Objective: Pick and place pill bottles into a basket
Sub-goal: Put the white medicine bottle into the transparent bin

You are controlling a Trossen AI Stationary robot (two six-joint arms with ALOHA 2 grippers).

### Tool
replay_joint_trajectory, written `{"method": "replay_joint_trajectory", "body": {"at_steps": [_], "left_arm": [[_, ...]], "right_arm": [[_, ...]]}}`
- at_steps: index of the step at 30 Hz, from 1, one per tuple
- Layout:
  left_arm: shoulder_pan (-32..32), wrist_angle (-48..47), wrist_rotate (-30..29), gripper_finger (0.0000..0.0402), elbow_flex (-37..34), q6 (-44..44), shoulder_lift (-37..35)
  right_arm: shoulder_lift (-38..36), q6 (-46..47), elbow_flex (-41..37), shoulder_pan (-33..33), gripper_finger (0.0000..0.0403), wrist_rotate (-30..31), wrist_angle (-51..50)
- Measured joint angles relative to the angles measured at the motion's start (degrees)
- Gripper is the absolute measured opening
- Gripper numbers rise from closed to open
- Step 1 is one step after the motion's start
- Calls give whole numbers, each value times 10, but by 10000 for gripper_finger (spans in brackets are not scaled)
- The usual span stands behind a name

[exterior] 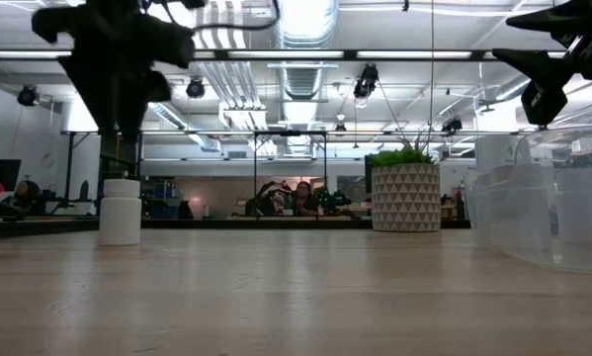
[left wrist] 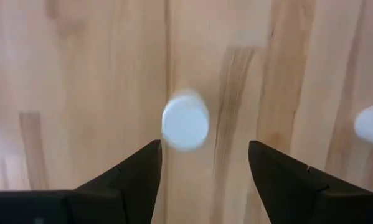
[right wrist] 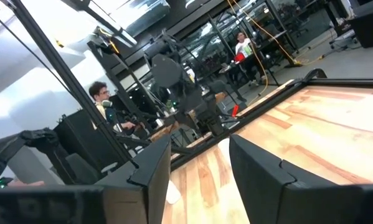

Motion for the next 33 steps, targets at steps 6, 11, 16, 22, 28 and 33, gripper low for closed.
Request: {"method": "replay_joint_trajectory", "body": {"at_steps": [6,11,16,22,28,33], "left_arm": [[0,50,-1,221,2,33,7],[1,51,-18,221,0,33,-4],[1,50,-45,221,-1,17,-4],[1,49,-45,221,-3,12,-4],[1,48,-43,224,-13,-4,-4],[2,47,-44,253,-20,-17,-4]], "right_arm": [[2,0,0,0,157,0,0],[2,0,0,0,157,0,0],[2,0,0,0,155,0,0],[2,0,0,0,157,0,0],[2,0,0,0,151,0,0],[2,0,0,0,148,0,0]]}}
